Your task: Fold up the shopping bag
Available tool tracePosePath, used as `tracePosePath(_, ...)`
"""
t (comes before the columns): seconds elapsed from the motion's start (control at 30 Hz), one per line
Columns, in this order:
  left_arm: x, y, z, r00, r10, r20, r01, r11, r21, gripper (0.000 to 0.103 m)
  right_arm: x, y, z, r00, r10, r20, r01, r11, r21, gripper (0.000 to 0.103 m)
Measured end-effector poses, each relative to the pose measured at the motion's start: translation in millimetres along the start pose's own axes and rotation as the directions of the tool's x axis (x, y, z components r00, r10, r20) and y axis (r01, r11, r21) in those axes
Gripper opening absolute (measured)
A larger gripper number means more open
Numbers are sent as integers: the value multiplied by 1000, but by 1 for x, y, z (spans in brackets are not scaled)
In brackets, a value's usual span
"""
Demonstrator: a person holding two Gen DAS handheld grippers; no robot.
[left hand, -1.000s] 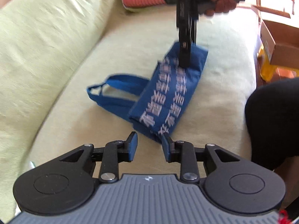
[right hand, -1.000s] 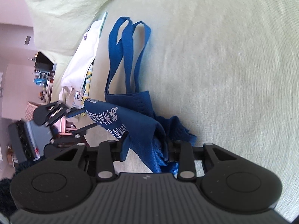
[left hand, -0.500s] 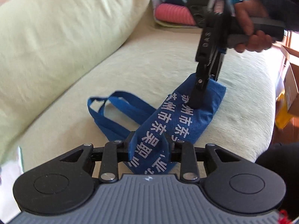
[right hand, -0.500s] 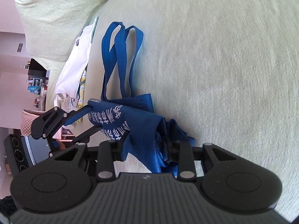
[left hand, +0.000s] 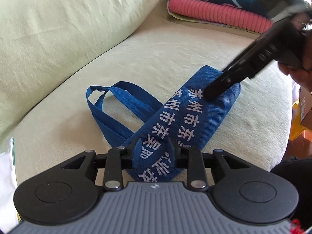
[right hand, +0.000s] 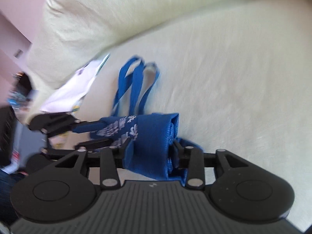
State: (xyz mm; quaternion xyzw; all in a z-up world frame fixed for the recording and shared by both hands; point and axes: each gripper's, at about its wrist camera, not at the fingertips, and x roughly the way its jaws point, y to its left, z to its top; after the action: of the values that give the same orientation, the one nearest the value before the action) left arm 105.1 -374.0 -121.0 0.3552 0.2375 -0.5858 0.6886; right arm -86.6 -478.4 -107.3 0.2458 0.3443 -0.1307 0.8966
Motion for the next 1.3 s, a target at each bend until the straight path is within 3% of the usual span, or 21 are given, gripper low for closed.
tracePosePath(0.03,0,0,0,1000,-1,0,1,1000,0,33,-5,6,-2,998,-50,42,52,998,-36,45)
tracePosePath(0.07,-1,0,-1,1000,-2,1,2,1000,3,33,-13,18,-5,985,-128,119,141,985,-105,41)
tracePosePath(0.1,-1,0,-1,1000,-2,1,2,1000,7,33,-17,28,-6,973,-155,169,182,971,-155,38)
tracePosePath(0.17,-1,0,0,1000,-3,-3,3,1000,18,33,-16,45,-8,957,-165,238,226,940,-256,19)
tracePosePath(0.23,-1,0,0,1000,-7,-6,7,1000,26,33,-6,63,-11,947,-158,281,260,888,-379,13)
tracePosePath(0.3,-1,0,0,1000,-14,-9,15,999,33,33,12,68,-13,950,-182,254,279,861,-426,12)
tracePosePath(0.53,4,6,1,999,-47,-13,48,998,30,33,42,61,-15,944,-276,184,325,876,-357,16)
tracePosePath(0.67,7,5,3,999,-38,-22,38,999,0,33,53,48,-9,956,-245,160,283,915,-289,17)
tracePosePath(0.83,9,3,10,999,-7,-51,3,997,-77,33,60,48,-5,955,-250,160,285,923,-258,17)
tracePosePath(1.03,7,-7,16,993,75,-93,-91,978,-185,33,52,45,-13,962,-238,137,264,938,-223,17)
tracePosePath(1.3,2,-23,22,966,175,-189,-222,937,-270,35,47,42,-18,964,-225,141,251,946,-206,17)
